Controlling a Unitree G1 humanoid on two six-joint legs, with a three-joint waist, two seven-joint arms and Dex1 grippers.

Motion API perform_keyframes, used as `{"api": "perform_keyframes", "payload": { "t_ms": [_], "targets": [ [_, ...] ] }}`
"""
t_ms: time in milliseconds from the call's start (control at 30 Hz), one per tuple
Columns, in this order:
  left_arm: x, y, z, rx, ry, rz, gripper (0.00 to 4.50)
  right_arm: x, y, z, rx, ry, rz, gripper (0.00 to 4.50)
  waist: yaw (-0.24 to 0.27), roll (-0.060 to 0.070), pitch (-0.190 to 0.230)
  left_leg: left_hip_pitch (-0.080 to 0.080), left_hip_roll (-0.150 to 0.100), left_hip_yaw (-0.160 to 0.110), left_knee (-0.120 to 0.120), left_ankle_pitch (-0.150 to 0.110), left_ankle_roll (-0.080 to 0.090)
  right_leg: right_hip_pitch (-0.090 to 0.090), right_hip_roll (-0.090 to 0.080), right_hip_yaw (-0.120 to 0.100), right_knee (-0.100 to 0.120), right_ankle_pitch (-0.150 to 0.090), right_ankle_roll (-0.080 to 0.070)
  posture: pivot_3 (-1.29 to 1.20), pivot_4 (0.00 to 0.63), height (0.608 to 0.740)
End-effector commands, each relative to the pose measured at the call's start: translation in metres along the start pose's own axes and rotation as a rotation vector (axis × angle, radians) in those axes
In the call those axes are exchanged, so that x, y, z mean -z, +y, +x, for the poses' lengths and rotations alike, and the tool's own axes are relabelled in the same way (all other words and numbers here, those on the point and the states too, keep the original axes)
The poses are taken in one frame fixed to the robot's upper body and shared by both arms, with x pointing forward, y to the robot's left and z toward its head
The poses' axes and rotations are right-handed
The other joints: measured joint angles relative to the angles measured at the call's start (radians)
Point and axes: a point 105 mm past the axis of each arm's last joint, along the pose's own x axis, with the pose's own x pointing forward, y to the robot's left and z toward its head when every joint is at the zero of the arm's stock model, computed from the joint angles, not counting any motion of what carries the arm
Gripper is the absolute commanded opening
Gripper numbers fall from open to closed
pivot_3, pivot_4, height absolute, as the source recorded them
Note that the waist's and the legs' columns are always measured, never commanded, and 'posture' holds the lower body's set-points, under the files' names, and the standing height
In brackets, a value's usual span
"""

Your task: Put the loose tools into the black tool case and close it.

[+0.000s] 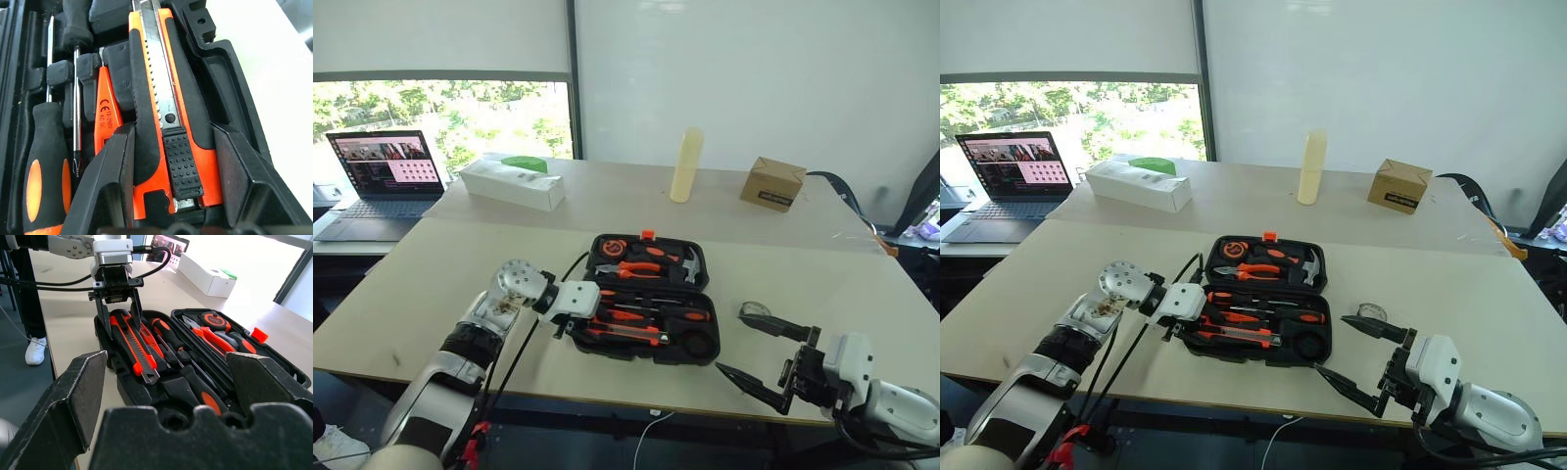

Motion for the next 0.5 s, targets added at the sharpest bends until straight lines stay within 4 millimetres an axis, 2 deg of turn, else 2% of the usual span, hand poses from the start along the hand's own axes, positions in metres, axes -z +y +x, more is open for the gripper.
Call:
{"api": "perform_keyframes", "payload": {
  "t_ms": [33, 200, 500],
  "targets": [
    [-0.003, -0.006, 0.013, 0.055, 0.005, -0.020, 1.79, -0.007, -0.001, 0.002, 0.003, -0.038, -0.039, 4.50, 0.000, 0.000, 0.000, 0.000, 0.000, 0.000, 0.000, 0.000, 0.000, 0.000, 0.000, 0.000, 0.000, 0.000, 0.000, 0.00, 0.150, 0.740],
    [-0.004, 0.002, 0.015, 0.019, 0.025, -0.067, 1.79, -0.005, 0.000, 0.003, 0.002, -0.040, -0.034, 4.50, -0.001, 0.001, 0.000, 0.000, 0.000, 0.000, 0.000, 0.000, 0.000, 0.000, 0.000, 0.000, 0.000, 0.000, 0.000, 0.00, 0.150, 0.740],
    [0.008, -0.009, 0.001, 0.048, 0.105, -0.082, 1.79, -0.004, 0.000, 0.004, 0.003, -0.041, -0.035, 4.50, -0.009, 0.001, -0.001, 0.001, 0.000, -0.001, 0.001, 0.000, 0.000, 0.000, 0.001, 0.001, 0.002, 0.000, 0.000, 0.00, 0.150, 0.740]
  ]
}}
